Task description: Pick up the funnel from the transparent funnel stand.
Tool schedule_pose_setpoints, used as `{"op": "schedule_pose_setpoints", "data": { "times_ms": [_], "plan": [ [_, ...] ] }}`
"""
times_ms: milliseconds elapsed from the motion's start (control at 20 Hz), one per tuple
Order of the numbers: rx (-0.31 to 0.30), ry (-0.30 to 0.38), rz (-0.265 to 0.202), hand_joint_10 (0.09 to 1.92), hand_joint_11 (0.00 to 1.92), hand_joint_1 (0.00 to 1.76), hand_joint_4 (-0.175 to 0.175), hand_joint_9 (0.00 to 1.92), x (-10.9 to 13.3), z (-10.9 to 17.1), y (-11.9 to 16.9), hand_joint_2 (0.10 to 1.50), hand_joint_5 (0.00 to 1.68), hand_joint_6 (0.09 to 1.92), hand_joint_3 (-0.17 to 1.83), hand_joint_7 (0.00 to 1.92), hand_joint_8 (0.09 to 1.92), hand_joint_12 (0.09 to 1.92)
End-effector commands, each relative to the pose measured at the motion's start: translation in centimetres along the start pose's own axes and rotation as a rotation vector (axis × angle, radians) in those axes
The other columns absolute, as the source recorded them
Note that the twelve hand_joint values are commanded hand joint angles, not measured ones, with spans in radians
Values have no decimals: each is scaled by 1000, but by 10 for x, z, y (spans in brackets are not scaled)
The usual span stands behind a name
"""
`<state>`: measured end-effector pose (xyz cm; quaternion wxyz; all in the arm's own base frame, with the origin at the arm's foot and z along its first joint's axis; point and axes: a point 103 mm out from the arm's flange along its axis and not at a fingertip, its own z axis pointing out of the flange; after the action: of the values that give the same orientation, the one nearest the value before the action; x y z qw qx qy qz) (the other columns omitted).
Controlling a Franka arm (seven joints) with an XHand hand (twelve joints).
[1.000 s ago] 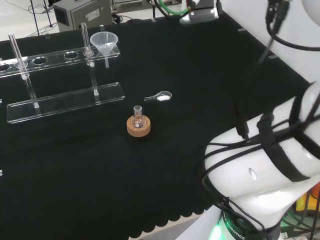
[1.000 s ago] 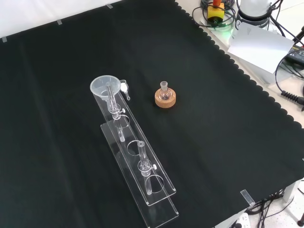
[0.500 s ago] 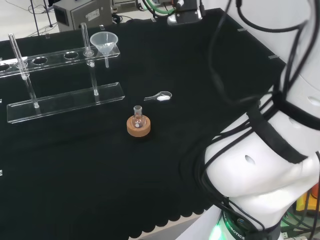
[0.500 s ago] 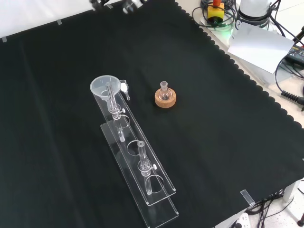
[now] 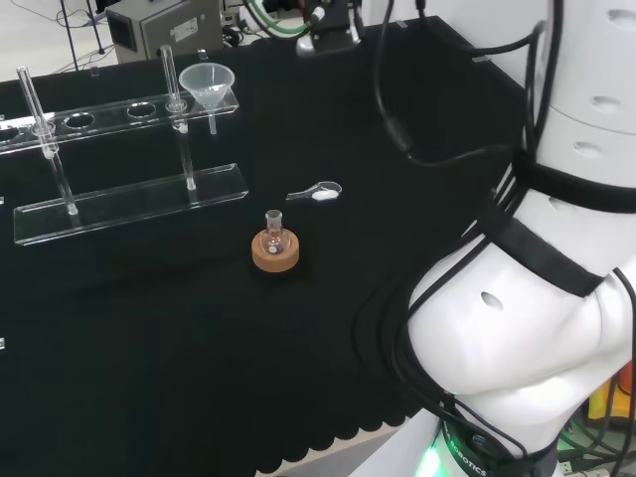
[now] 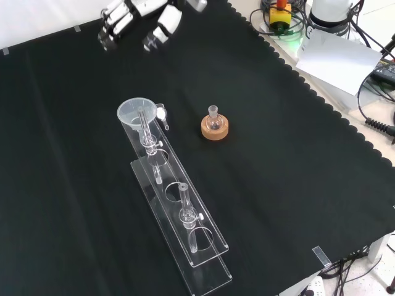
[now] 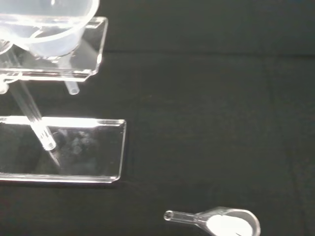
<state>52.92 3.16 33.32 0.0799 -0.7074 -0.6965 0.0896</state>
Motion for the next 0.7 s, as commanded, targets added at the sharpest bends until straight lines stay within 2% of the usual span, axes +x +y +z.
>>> {"op": "schedule_pose_setpoints", "data": {
  "times_ms": [50,300,350,700],
  "plan": [
    [34,-18,-41,627,63,87,-11,250,25,11,17,1161,241,87,318,65,547,1378],
    [51,-41,-53,670,36,240,-11,255,34,15,23,1058,229,87,269,70,597,1406],
    [65,-42,-44,681,36,276,-10,262,35,14,25,1031,229,87,262,70,617,1416],
    [151,-86,-80,732,86,472,-38,262,52,20,35,852,171,87,215,11,690,1465]
  ]
}}
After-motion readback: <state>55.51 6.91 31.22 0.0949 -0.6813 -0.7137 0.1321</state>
